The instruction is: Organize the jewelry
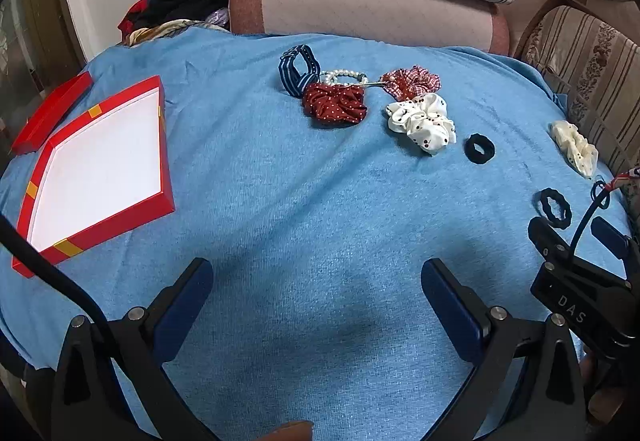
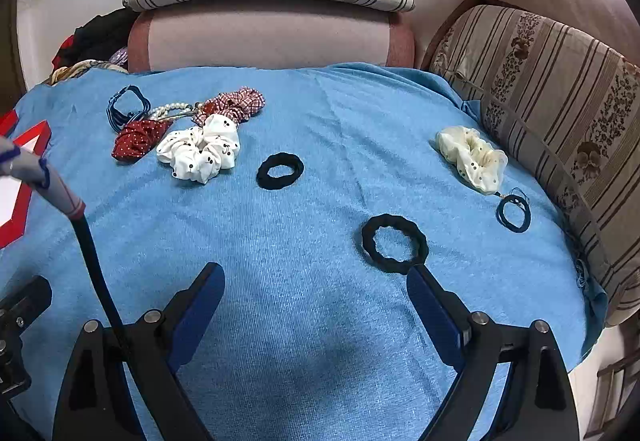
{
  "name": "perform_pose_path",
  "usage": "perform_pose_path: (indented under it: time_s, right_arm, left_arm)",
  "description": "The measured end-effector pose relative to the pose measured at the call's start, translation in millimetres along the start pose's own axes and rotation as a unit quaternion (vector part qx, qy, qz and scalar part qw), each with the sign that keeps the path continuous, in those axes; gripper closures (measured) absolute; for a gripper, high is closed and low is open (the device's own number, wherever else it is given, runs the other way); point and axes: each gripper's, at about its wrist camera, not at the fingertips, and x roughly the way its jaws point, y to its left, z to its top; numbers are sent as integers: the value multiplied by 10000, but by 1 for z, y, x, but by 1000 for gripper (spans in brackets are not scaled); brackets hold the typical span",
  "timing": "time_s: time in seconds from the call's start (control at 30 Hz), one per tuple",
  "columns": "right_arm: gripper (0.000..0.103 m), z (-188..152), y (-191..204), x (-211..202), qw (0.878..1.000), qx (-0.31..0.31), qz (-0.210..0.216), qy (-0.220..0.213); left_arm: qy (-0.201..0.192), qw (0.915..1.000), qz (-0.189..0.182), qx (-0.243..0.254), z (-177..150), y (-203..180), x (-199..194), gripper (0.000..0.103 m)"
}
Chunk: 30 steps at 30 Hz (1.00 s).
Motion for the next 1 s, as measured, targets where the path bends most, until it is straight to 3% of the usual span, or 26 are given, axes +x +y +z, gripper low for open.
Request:
perform_pose_path:
  time_s: [1.0]
  right_arm:
    - [8,-2,-1,7,9999,-4,16,110]
  left_arm:
    - [124,9999,37,-24,-3,2,8,0]
